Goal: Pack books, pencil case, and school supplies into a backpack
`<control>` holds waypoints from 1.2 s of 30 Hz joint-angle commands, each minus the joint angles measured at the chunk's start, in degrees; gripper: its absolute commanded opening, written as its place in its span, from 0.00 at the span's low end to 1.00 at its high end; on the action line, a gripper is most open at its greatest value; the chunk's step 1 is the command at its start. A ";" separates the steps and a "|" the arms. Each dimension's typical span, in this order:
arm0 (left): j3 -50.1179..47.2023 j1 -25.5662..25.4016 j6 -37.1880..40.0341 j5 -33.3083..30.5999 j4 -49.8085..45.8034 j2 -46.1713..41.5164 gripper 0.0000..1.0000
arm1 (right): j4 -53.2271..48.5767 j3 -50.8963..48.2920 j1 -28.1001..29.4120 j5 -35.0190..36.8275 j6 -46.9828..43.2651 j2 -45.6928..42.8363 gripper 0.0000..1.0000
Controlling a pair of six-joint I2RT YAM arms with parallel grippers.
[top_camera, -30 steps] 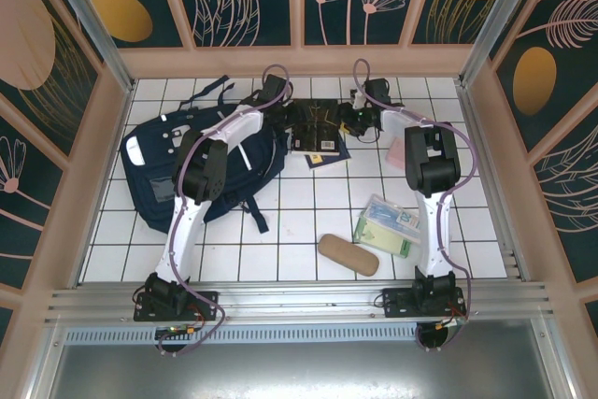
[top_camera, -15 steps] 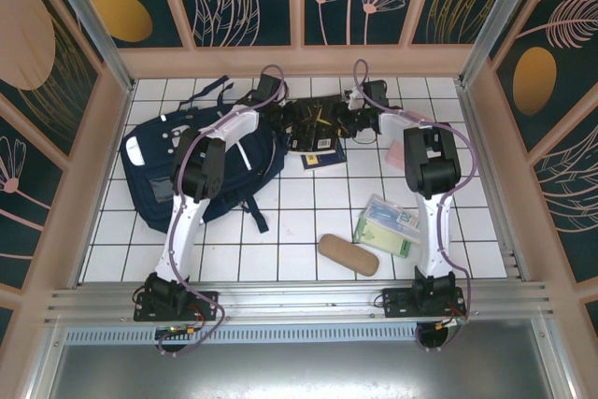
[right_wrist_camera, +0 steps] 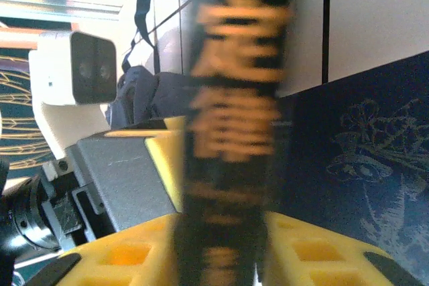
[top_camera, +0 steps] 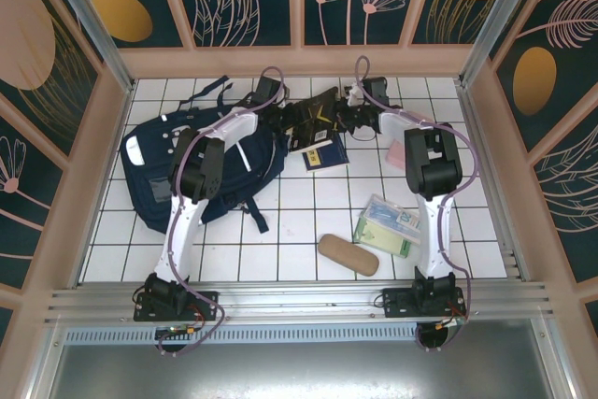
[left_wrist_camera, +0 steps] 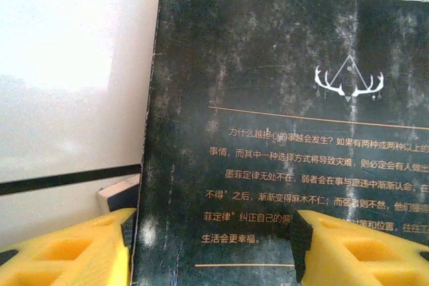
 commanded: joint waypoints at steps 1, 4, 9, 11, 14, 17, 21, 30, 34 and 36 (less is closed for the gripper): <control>-2.76 -1.42 -1.02 4.16 -2.14 -3.75 0.62 | 7.26 -0.65 2.37 -3.22 2.66 1.53 0.17; -3.43 -1.52 -0.22 3.26 -3.56 -5.15 0.61 | 7.91 -2.09 2.17 -0.76 2.55 0.25 0.02; -4.80 -1.35 4.31 -5.71 -9.94 -13.50 0.66 | 8.10 -7.99 0.67 3.84 0.64 -5.09 0.00; -7.56 -0.80 4.43 -10.64 -11.08 -18.75 0.69 | 6.94 -10.55 0.66 6.33 -0.84 -7.48 0.00; -13.54 1.06 2.37 -13.59 -11.27 -26.65 0.71 | 5.25 -12.83 0.60 7.62 -1.47 -9.06 0.00; -22.71 5.19 -2.14 -12.96 -9.39 -33.34 0.72 | 4.23 -14.51 0.66 7.49 -2.25 -9.24 0.00; -36.13 12.03 -5.85 -7.46 -2.37 -40.55 0.71 | 4.85 -16.09 0.88 7.26 -2.09 -9.10 0.00; -43.24 15.28 -5.66 -6.07 2.71 -40.15 0.70 | 4.17 -14.61 1.31 6.26 -2.15 -8.15 0.00; -41.66 15.27 -5.98 -4.94 4.03 -36.02 0.69 | 4.06 -14.83 1.36 6.12 -2.43 -8.31 0.00; -41.00 15.27 -6.01 -5.52 3.79 -34.59 0.69 | 4.00 -14.82 1.30 6.19 -2.55 -8.53 0.00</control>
